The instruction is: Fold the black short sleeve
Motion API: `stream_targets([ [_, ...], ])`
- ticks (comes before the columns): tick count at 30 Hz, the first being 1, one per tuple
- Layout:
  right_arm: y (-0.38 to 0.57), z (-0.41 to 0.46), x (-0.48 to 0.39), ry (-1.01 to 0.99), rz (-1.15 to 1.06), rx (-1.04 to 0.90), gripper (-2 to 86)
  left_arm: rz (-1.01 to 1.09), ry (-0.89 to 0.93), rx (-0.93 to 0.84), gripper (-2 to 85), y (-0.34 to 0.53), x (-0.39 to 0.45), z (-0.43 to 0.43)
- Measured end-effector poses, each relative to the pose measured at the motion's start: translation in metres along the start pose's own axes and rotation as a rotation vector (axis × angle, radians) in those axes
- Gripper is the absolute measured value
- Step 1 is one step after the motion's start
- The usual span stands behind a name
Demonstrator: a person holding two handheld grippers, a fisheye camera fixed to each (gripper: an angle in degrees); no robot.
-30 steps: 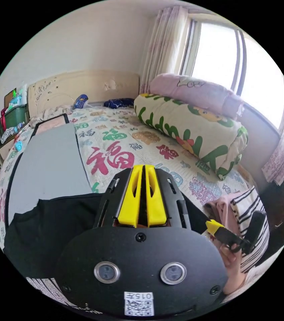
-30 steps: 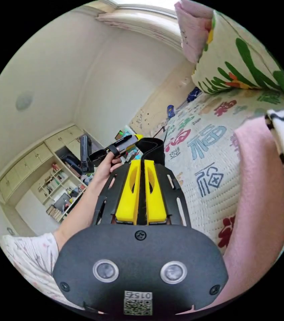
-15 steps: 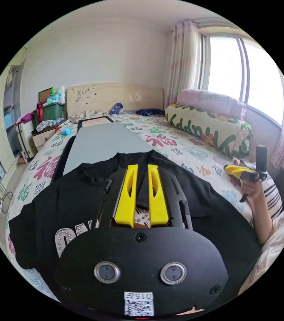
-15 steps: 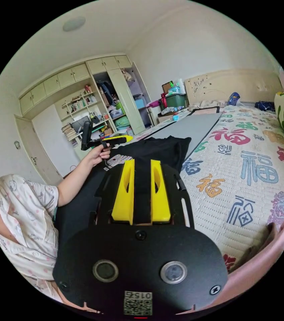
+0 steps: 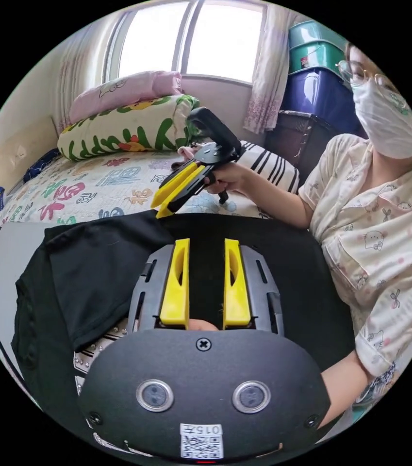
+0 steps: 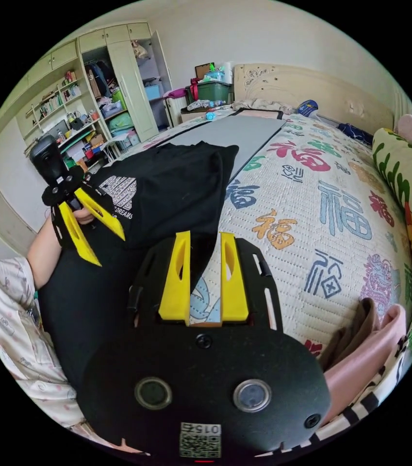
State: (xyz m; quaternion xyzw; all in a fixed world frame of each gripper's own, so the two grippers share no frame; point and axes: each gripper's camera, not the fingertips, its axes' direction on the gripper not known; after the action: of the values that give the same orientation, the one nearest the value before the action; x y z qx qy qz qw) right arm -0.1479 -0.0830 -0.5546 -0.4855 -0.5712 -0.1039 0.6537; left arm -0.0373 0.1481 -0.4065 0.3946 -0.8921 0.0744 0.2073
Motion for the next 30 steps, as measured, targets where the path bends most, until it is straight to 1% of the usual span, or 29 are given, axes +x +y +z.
stream_targets([
  [3,0.001,0.02,0.018,-0.017,0.048,-0.007,7.7,-0.082,-0.049,-0.046,8.1,-0.009,-0.018,0.021],
  [5,0.001,0.031,0.026,-0.032,0.058,-0.012,5.5,-0.105,-0.06,-0.055,5.0,-0.013,-0.022,0.029],
  [8,0.003,0.046,0.036,-0.011,0.055,-0.015,3.0,-0.132,-0.075,-0.157,2.0,-0.023,-0.026,0.059],
  [13,0.008,0.061,0.058,0.03,0.05,-0.025,1.2,-0.102,-0.085,-0.147,0.3,-0.03,-0.015,0.076],
  [15,0.008,0.073,0.066,0.093,0.045,-0.059,1.2,-0.052,-0.012,-0.154,0.2,-0.032,-0.005,0.087],
  [17,0.01,0.077,0.075,0.105,0.037,-0.066,1.6,-0.045,-0.021,-0.188,0.4,-0.034,0.003,0.101],
  [19,0.014,0.075,0.089,0.102,0.049,-0.053,2.5,-0.049,-0.036,-0.162,0.9,-0.034,0.008,0.102],
  [20,0.017,0.068,0.101,0.095,0.069,-0.035,4.1,-0.065,-0.044,-0.113,1.7,-0.029,0.008,0.094],
  [21,0.02,0.057,0.114,0.09,0.092,0.007,6.7,-0.106,-0.045,-0.047,2.8,-0.02,0.002,0.079],
  [22,0.023,0.05,0.12,0.091,0.101,0.041,6.9,-0.137,-0.053,-0.008,3.6,-0.015,-0.002,0.069],
  [23,0.029,0.037,0.127,0.069,0.094,0.115,7.4,-0.232,-0.095,0.082,5.2,0.0,-0.015,0.047],
  [24,0.034,0.027,0.128,0.0,0.05,0.176,7.3,-0.383,-0.163,0.175,6.4,0.021,-0.033,0.024],
  [25,0.035,0.024,0.128,-0.048,0.014,0.196,7.3,-0.487,-0.207,0.217,7.0,0.034,-0.044,0.014],
  [26,0.036,0.023,0.125,-0.147,-0.069,0.208,7.3,-0.697,-0.289,0.264,8.2,0.064,-0.063,-0.001],
  [27,0.036,0.027,0.121,-0.231,-0.148,0.193,7.6,-0.814,-0.341,0.269,9.0,0.091,-0.072,-0.006],
  [30,0.034,0.044,0.111,-0.301,-0.28,0.123,9.4,-0.925,-0.393,0.193,9.8,0.119,-0.075,0.011],
])
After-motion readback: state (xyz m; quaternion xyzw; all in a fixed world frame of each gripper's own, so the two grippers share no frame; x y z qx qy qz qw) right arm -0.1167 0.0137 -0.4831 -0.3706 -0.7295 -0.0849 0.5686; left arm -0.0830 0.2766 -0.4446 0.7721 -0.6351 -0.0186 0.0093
